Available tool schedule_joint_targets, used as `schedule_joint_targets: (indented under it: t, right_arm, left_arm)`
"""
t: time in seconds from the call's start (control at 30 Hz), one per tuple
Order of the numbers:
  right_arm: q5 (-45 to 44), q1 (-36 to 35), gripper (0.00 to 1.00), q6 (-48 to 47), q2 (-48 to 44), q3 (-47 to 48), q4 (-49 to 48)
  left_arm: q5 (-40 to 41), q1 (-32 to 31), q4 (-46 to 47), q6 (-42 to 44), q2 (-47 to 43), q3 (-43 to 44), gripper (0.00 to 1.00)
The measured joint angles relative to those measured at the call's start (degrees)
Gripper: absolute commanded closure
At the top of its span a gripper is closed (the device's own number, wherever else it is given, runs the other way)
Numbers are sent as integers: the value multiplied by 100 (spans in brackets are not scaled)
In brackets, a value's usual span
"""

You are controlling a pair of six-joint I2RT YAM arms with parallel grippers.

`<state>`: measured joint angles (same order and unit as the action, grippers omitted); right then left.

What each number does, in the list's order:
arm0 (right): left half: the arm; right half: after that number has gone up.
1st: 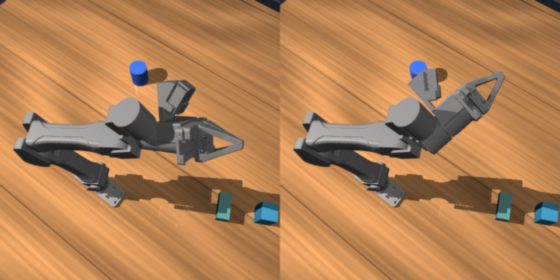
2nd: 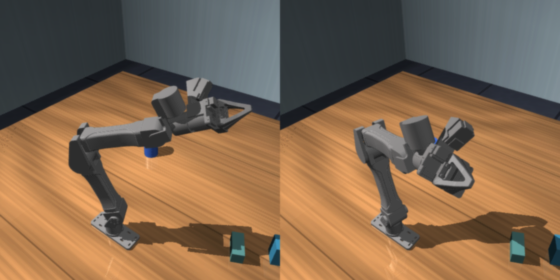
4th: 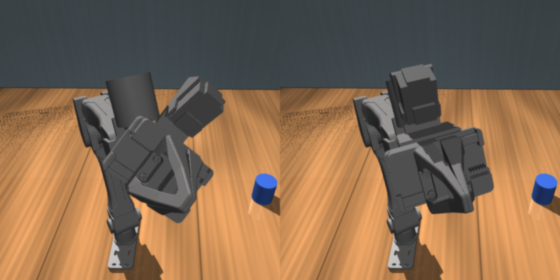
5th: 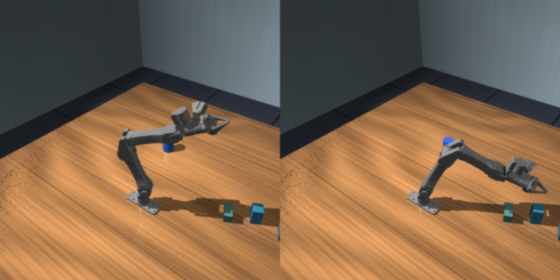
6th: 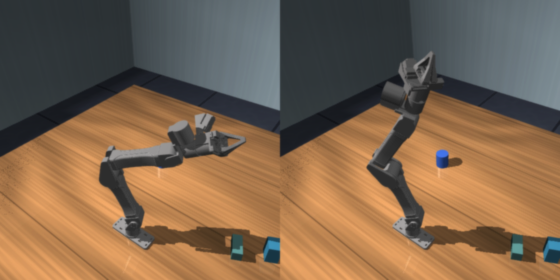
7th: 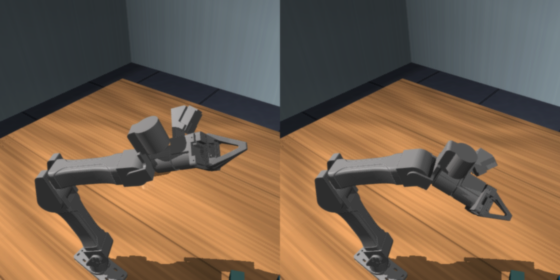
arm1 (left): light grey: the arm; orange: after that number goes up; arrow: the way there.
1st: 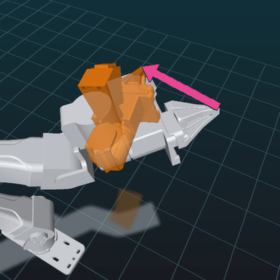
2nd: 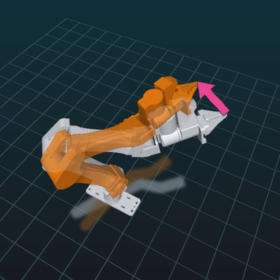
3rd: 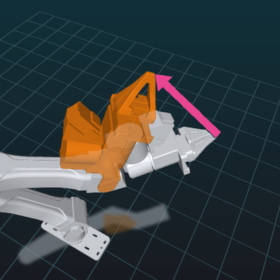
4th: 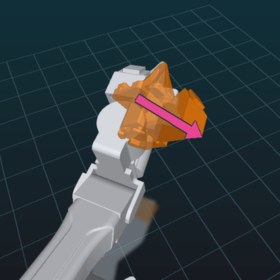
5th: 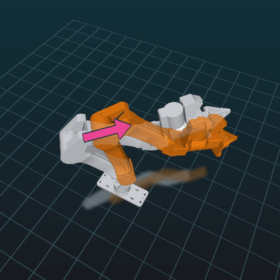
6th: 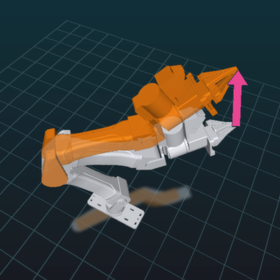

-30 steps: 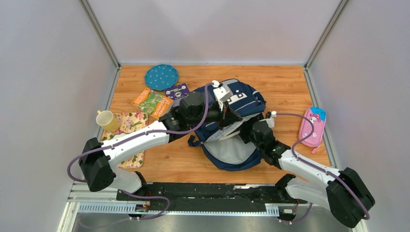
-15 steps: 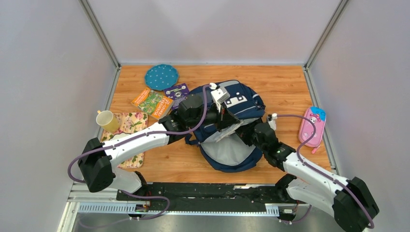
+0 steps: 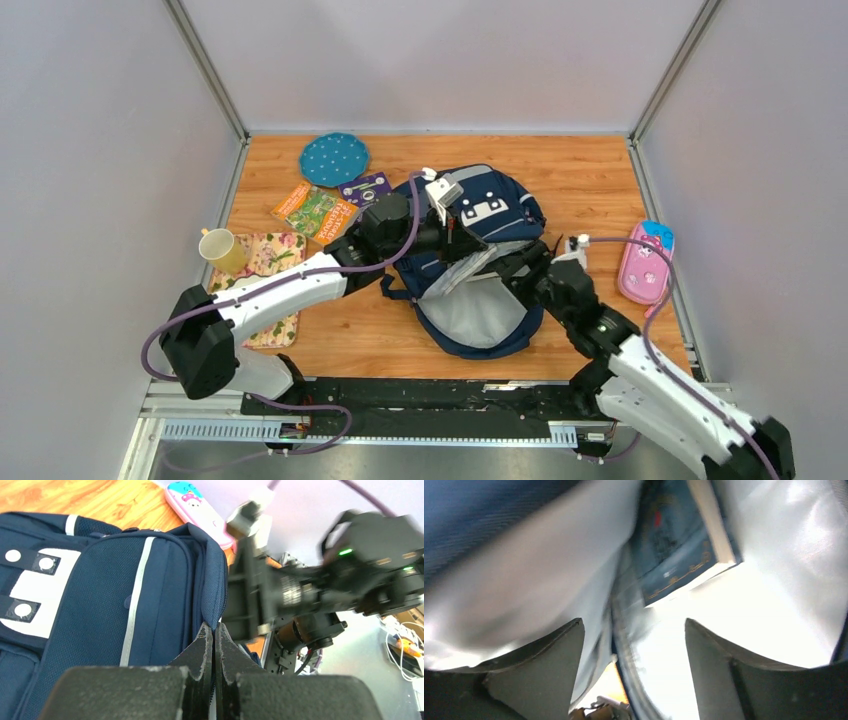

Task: Pack the student bag
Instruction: Place the book in the student bag, then pick up the book from the center of the board.

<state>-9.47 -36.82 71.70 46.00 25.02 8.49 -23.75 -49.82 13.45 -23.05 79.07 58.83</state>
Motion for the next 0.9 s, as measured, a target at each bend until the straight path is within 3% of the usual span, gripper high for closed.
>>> schedule_joint_targets:
  t: [0.27,0.43,0.47,0.67,0.9]
  right_arm:
    - [-46,0,21,-168,-3204,11,2124]
    - [-490,0,21,-109,-4162,468,3438]
    - [-745,0,21,-157,-4275,833,3779]
    - [-1355,4,20,-931,-3539,2367,4044]
    - [-542,13,20,-2304,-955,3438,3049]
  left_arm:
    - [-127,101,142,-267,48,-208,100]
    - [-295,120,177,-385,162,-234,28]
    - [-286,146,173,-437,138,-260,26]
    - [273,208,-308,-186,-767,-837,26]
    - [2540,271,-1088,35,-2479,-1436,25]
